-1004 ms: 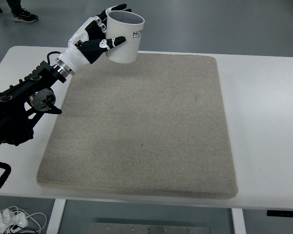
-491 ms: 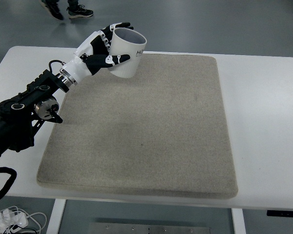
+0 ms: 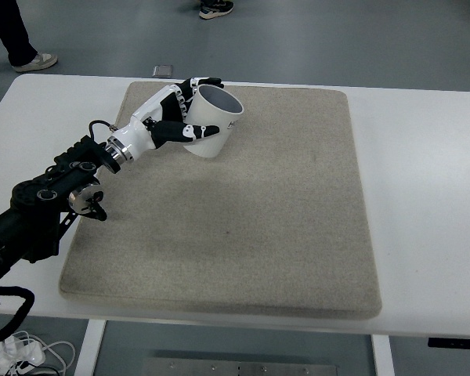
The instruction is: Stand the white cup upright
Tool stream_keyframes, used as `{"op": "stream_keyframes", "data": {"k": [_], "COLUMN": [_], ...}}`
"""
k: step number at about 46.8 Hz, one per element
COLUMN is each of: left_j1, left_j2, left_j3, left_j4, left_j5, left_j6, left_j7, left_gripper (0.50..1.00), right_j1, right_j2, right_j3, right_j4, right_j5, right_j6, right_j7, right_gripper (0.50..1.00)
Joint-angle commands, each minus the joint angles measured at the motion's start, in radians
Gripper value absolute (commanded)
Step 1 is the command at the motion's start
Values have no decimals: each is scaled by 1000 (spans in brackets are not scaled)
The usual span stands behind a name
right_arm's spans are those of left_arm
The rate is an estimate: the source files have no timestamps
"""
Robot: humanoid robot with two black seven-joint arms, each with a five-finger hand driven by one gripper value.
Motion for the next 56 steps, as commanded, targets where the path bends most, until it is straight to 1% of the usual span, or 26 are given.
{"op": "stream_keyframes", "data": {"k": [1, 2, 5, 9, 13, 14, 15, 16, 22, 25, 35, 39, 43, 52, 56], "left_j1": [14, 17, 20, 22, 26, 26, 26, 26, 28, 31, 34, 34, 37, 37, 37], "left_j2": [-1, -1, -3, -3, -3, -3, -3, -3, -3, -1, -1, -1, 0, 11, 29], "left_j3": [0, 0, 0, 5, 43, 52, 60, 66, 75, 74, 61, 61, 60, 57, 57], "left_j4": [-1, -2, -1, -2, -2, -2, -2, -2, -2, -5, -11, -13, -27, -65, -93], "left_j5": [26, 32, 37, 38, 37, 37, 37, 37, 34, 23, 21, 21, 20, 9, -19], "left_j6": [17, 19, 28, 47, 67, 70, 71, 73, 74, 74, 70, 67, 65, 64, 60], "left_j7": [0, 0, 0, 0, 0, 0, 0, 0, 0, 0, 0, 0, 0, 0, 0], "left_gripper": [636, 643, 703, 739, 776, 824, 863, 874, 889, 926, 962, 966, 992, 992, 992], "right_j1": [0, 0, 0, 0, 0, 0, 0, 0, 0, 0, 0, 0, 0, 0, 0], "right_j2": [0, 0, 0, 0, 0, 0, 0, 0, 0, 0, 0, 0, 0, 0, 0], "right_j3": [0, 0, 0, 0, 0, 0, 0, 0, 0, 0, 0, 0, 0, 0, 0], "right_j4": [0, 0, 0, 0, 0, 0, 0, 0, 0, 0, 0, 0, 0, 0, 0], "right_j5": [0, 0, 0, 0, 0, 0, 0, 0, 0, 0, 0, 0, 0, 0, 0], "right_j6": [0, 0, 0, 0, 0, 0, 0, 0, 0, 0, 0, 0, 0, 0, 0], "right_j7": [0, 0, 0, 0, 0, 0, 0, 0, 0, 0, 0, 0, 0, 0, 0], "right_gripper": [952, 952, 952, 952, 952, 952, 952, 952, 952, 952, 952, 952, 952, 952, 952]}}
